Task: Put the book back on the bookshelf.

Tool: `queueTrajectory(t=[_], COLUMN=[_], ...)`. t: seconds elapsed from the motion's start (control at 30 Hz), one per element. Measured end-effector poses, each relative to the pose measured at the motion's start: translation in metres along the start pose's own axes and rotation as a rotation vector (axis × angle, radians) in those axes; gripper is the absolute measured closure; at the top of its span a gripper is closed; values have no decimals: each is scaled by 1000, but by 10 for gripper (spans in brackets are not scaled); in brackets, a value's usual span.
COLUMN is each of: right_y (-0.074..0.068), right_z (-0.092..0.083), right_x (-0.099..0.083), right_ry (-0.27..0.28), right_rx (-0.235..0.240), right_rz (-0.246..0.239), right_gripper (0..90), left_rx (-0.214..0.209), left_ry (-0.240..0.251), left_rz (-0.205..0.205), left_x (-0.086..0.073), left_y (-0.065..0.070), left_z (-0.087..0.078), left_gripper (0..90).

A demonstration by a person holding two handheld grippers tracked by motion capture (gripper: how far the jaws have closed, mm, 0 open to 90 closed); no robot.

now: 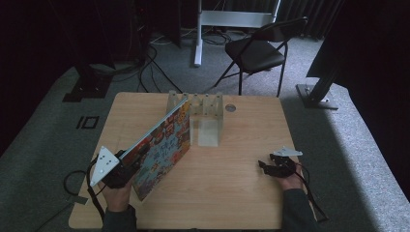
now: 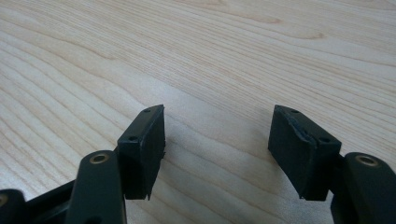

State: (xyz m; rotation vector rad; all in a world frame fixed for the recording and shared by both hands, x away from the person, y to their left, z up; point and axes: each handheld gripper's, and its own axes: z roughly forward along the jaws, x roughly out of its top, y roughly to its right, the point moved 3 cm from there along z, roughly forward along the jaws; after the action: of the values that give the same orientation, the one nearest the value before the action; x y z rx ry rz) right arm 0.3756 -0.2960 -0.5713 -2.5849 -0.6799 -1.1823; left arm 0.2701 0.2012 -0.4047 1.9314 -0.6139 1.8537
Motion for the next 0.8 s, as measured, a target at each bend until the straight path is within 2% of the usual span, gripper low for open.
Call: queueTrajectory(t=[0.8], right_y=[0], right_z=[0], right_x=[0], right_ry=[0], right_rx=[0], right_rz=[1], right_gripper=[360], left_rx=[81], left_ry=[0], left_rz=[29], left_x=[4], left_y=[1], left_z=[8], left_gripper=[804])
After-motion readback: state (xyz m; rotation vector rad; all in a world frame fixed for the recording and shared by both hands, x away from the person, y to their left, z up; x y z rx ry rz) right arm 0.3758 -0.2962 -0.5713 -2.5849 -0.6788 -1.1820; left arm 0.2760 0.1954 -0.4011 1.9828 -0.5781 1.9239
